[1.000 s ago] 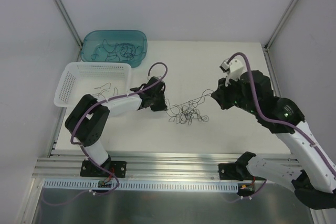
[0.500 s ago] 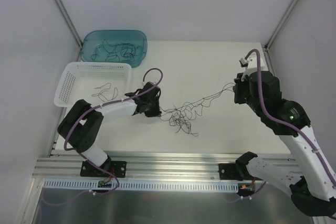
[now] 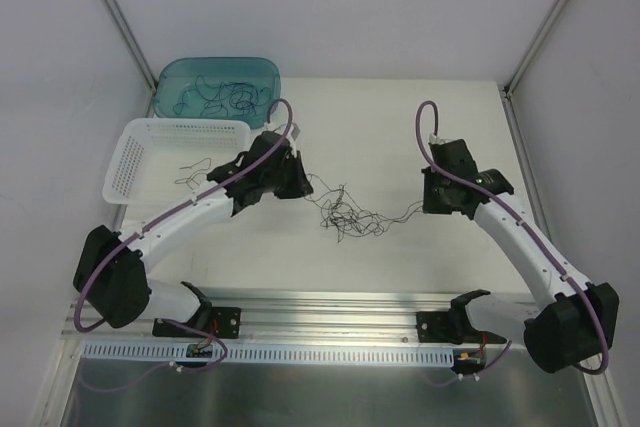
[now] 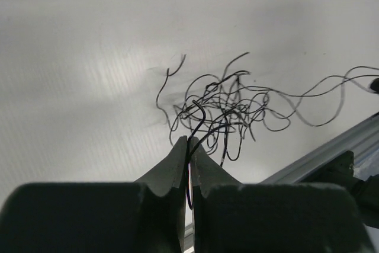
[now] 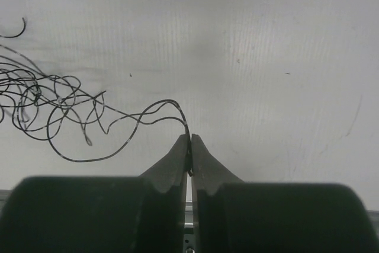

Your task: Untangle the cables

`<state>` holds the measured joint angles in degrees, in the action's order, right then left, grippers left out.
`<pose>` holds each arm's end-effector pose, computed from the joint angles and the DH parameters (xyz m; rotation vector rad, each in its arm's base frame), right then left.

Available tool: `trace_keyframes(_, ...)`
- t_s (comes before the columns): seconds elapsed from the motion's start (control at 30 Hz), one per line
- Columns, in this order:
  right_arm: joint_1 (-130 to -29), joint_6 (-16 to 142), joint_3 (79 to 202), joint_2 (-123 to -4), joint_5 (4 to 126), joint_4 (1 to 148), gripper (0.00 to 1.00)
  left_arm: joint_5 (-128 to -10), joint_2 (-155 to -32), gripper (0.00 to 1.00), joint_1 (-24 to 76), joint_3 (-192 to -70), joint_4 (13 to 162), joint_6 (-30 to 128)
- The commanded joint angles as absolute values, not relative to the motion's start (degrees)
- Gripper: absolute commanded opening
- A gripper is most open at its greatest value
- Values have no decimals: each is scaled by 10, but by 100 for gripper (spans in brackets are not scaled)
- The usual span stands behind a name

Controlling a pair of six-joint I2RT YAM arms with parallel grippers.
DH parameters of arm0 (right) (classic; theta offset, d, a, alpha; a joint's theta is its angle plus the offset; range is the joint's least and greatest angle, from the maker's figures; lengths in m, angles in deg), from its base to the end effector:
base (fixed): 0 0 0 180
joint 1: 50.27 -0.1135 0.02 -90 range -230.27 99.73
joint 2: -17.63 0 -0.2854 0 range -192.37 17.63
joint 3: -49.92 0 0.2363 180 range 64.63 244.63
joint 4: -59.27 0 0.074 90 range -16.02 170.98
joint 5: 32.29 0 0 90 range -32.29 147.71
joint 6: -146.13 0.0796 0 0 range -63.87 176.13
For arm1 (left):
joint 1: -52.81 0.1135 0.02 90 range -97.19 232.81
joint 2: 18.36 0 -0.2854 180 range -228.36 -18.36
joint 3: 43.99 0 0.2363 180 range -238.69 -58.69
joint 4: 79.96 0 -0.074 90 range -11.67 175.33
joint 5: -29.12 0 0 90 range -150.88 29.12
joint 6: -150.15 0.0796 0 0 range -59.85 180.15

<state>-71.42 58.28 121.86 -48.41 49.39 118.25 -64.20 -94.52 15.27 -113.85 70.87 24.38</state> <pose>0.2195 0.0726 0.2765 -0.3503 2.4585 -0.0095 0.2443 -0.1935 0.2756 0.0699 2.2985 -0.7609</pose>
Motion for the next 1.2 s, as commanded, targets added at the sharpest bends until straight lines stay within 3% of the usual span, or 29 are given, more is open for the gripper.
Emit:
trace_keyframes(0.0, -714, 611, 1205, -484, 552, 1138, 14, -694, -985, 0, 141, -1223, 717, 287)
trace_keyframes(0.07, -713, 617, 1197, -485, 561, 1133, 24, -696, -1027, 0, 131, -1269, 716, 298)
trace_keyframes(0.17, -713, 618, 1179, -471, 572, 1122, 43, -702, -1082, 8, 114, -1315, 716, 309)
trace_keyframes(0.2, -713, 616, 1175, -465, 572, 1119, 53, -707, -1093, 12, 110, -1324, 716, 309)
trace_keyframes(0.3, -719, 606, 1172, -441, 595, 1118, 68, -706, -1113, 28, 103, -1341, 716, 309)
trace_keyframes(0.33, -722, 603, 1173, -435, 598, 1119, 71, -699, -1107, 42, 101, -1337, 716, 309)
trace_keyframes(0.4, -733, 596, 1173, -418, 602, 1117, 77, -683, -1094, 53, 101, -1325, 716, 306)
trace_keyframes(0.43, -738, 591, 1172, -414, 601, 1116, 77, -676, -1073, 64, 101, -1310, 716, 304)
trace_keyframes(0.57, -765, 591, 1169, -399, 605, 1106, 79, -636, -1007, 82, 101, -1253, 716, 296)
trace_keyframes(0.63, -772, 596, 1168, -398, 610, 1098, 78, -619, -973, 83, 101, -1215, 716, 296)
trace_keyframes(0.83, -795, 605, 1166, -410, 627, 1066, 79, -590, -934, 67, 101, -1134, 720, 304)
trace_keyframes(1.17, -830, 630, 1149, -421, 643, 1032, 79, -562, -1040, 50, 102, -1166, 765, 349)
